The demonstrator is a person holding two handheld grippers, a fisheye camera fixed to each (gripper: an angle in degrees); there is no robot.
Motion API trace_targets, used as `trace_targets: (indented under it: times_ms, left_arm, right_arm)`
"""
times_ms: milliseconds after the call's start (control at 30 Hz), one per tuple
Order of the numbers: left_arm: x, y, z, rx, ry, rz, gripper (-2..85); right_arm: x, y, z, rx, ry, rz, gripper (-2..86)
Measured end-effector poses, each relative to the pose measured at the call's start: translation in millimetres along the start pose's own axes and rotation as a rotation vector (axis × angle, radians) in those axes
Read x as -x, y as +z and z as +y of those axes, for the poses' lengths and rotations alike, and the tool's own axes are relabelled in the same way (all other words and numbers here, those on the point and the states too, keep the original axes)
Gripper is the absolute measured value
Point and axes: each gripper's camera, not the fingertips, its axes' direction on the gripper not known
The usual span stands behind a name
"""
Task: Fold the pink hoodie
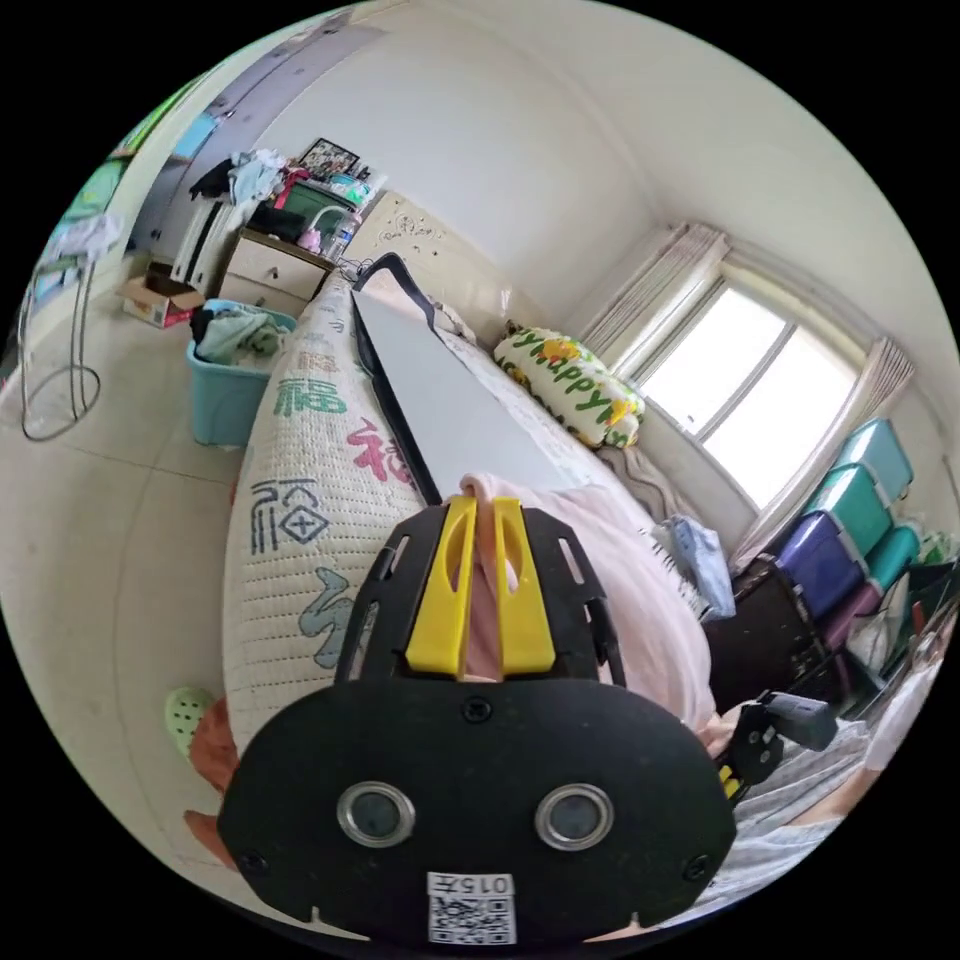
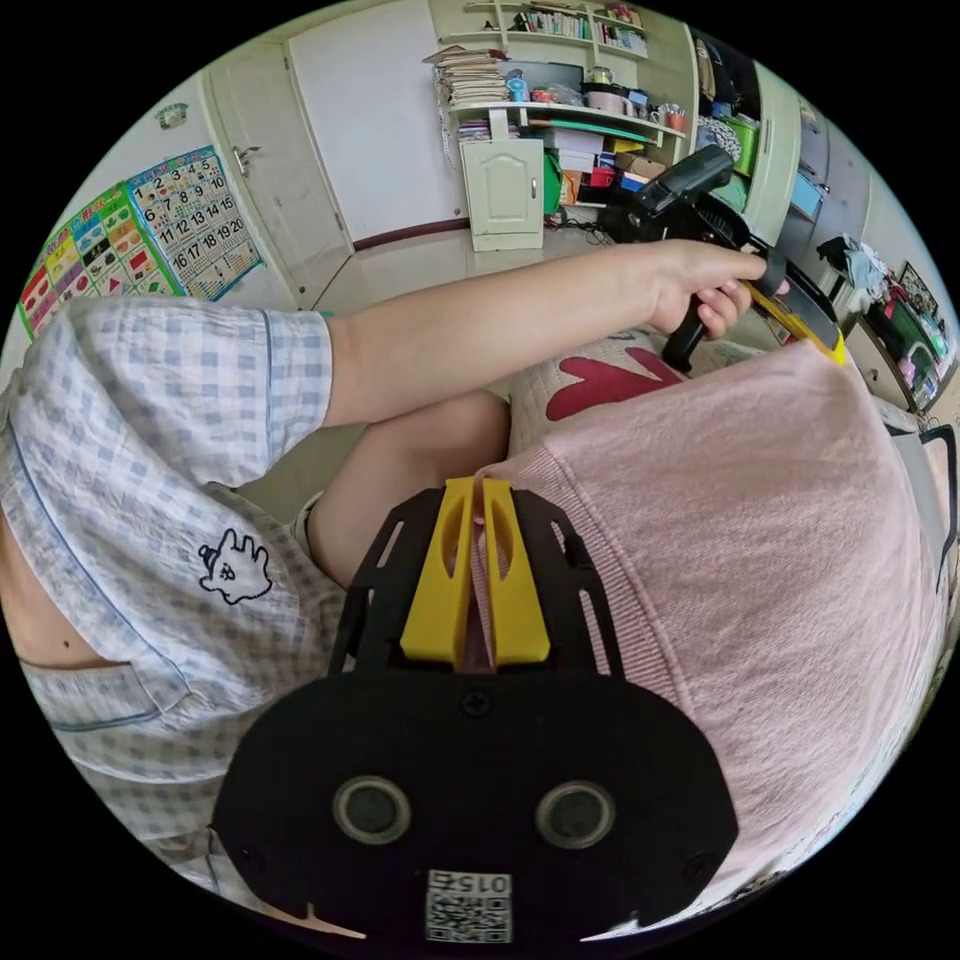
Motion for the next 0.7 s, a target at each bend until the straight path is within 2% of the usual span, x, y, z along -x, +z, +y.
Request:
trace_targets:
  times_ms: [100,333,467,600,700]
  left_arm:
    - [-15,17,-3,0.078,0.038,-0.095,1.2]
    - [-44,33,-6,0.125,0.088,-0.214,3.0]
    - [-48,30,-6,0.109,0.081,-0.212,5.3]
    - [-45,8,-5,0.058,0.051,-0.155,5.9]
    - [-56,-16,-4,-0.012,0.085,-0.24,5.9]
  right_arm:
    - [-1,21,-7,0.087,-0.01,0.086,-0.3]
    - [2,6,-1,0.04,-0.02,0.077,1.9]
    - [19,-23,14,-0.041,-0.077,0.117,3.3]
    - [17,-62,38,-0.196,-0.083,0.029,1.6]
    - [4,-72,44,-0.252,-0.009,0.072,0.2]
